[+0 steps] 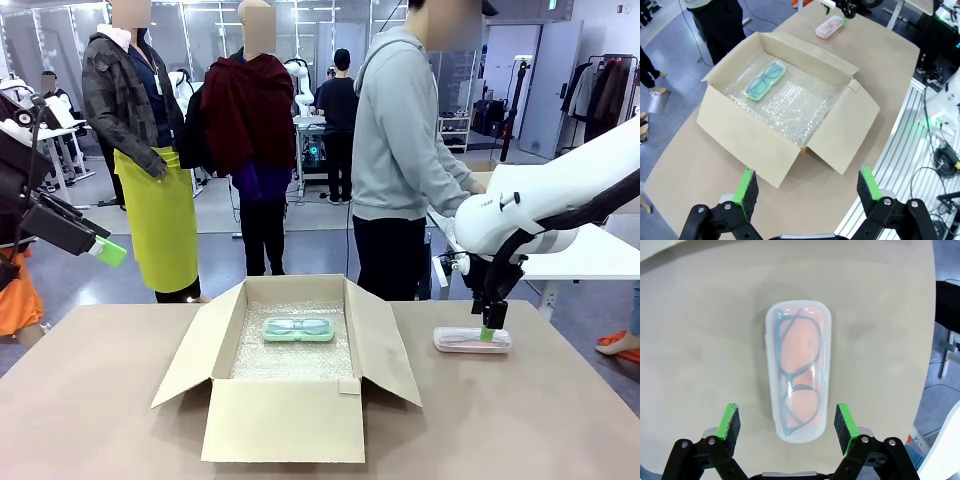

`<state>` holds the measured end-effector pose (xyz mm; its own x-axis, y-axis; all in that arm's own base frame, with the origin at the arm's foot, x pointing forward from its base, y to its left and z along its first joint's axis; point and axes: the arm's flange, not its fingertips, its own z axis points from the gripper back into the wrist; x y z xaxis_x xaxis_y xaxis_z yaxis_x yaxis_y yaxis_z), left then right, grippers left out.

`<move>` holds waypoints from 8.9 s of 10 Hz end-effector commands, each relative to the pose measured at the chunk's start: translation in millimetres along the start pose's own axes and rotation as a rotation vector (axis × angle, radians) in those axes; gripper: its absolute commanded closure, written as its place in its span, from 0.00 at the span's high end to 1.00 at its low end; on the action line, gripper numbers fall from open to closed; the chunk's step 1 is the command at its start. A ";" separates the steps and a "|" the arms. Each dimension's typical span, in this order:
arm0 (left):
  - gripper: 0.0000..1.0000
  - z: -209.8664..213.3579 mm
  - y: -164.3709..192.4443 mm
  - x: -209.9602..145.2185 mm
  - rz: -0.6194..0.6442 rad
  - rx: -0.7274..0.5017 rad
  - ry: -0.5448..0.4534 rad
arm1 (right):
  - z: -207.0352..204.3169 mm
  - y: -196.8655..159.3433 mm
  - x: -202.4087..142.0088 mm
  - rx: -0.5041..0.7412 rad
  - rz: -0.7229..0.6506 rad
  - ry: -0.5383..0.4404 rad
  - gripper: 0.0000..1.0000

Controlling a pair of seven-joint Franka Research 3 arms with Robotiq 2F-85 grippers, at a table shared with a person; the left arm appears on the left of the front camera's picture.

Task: Pack the glasses set securely to prepare it for shipping.
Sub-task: Put the Glasses case from the right side of the table into the Package Box, then position the Package Box on the left side of the table.

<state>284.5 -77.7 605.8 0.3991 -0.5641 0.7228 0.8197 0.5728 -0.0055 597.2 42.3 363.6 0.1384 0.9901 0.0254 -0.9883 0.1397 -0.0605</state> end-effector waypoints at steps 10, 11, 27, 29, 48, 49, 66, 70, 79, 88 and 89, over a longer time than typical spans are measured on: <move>1.00 1.4 -0.3 -0.4 -0.004 -0.004 -0.005 | -44.8 -27.9 12.2 0.033 0.045 0.040 0.95; 1.00 1.4 -0.3 -0.4 -0.004 -0.004 -0.005 | -45.0 -27.4 12.3 0.037 0.043 0.033 0.95; 1.00 1.4 -0.3 -0.4 -0.004 -0.004 -0.005 | 65.2 29.5 35.2 -0.014 0.045 0.000 0.24; 1.00 1.4 -0.3 -0.4 -0.004 -0.004 -0.005 | 72.6 35.0 36.9 -0.015 0.037 -0.015 0.24; 1.00 1.4 -0.3 -0.4 -0.004 -0.004 -0.005 | 131.5 88.3 284.9 -0.048 0.179 -0.036 0.63; 1.00 1.4 -0.3 -0.4 -0.004 -0.004 -0.005 | 122.8 89.1 302.6 -0.051 0.187 -0.032 0.63; 1.00 1.4 -0.3 -0.4 -0.004 -0.004 -0.005 | -25.2 118.2 385.3 0.146 0.206 -0.013 0.63; 1.00 1.4 -0.3 -0.4 -0.004 -0.004 -0.005 | -32.6 118.7 384.3 0.160 0.208 -0.008 0.89; 1.00 1.4 -0.3 -0.4 -0.004 -0.004 -0.005 | -25.5 109.7 387.1 0.145 0.231 -0.017 1.00; 1.00 1.4 -0.3 -0.4 -0.004 -0.004 -0.005 | -25.5 109.7 387.1 0.145 0.231 -0.017 1.00; 1.00 1.4 -0.3 -0.4 -0.004 -0.004 -0.005 | -25.5 109.7 387.1 0.145 0.231 -0.017 1.00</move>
<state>284.5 -77.7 605.9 0.3991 -0.5641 0.7229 0.8196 0.5729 -0.0055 545.6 440.0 339.9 -0.0894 0.9950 0.0438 -0.9927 -0.0926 0.0777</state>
